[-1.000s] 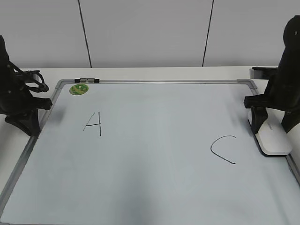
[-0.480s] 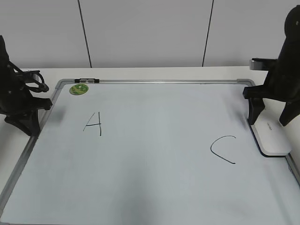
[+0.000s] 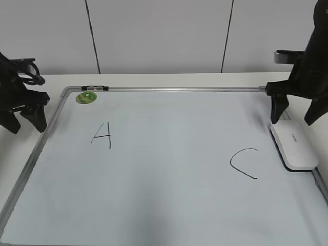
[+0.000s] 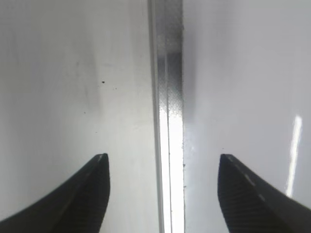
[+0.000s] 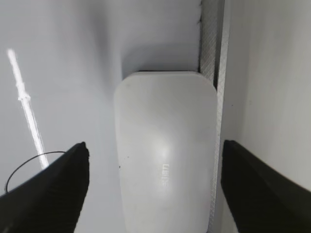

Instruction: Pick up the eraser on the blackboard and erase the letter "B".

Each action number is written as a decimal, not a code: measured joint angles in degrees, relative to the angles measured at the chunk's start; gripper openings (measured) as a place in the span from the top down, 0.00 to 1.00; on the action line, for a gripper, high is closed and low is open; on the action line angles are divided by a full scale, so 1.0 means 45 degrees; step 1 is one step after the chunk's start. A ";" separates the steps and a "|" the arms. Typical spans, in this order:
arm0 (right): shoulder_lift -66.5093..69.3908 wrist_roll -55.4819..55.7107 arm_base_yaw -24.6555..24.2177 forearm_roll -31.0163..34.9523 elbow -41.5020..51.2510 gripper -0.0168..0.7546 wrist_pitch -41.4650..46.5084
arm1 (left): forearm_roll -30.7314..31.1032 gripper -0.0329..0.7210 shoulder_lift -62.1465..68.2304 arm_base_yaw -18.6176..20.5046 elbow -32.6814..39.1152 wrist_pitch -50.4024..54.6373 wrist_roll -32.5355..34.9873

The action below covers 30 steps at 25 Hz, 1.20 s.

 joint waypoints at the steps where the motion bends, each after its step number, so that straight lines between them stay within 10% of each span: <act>1: 0.0000 0.0021 0.0000 0.0000 0.0000 0.16 0.0000 | 0.0022 0.29 -0.0153 0.0000 0.0000 0.0053 -0.0025; 14: -0.2145 0.0046 0.0000 0.0000 0.1109 0.27 0.0028 | 0.0104 0.27 -0.2146 0.0000 0.0237 0.0850 -0.0147; 30: -0.9319 0.0233 0.1949 0.0027 0.9400 0.28 -0.3508 | 0.0563 0.27 -0.8610 -0.1228 0.6490 -0.3431 -0.0207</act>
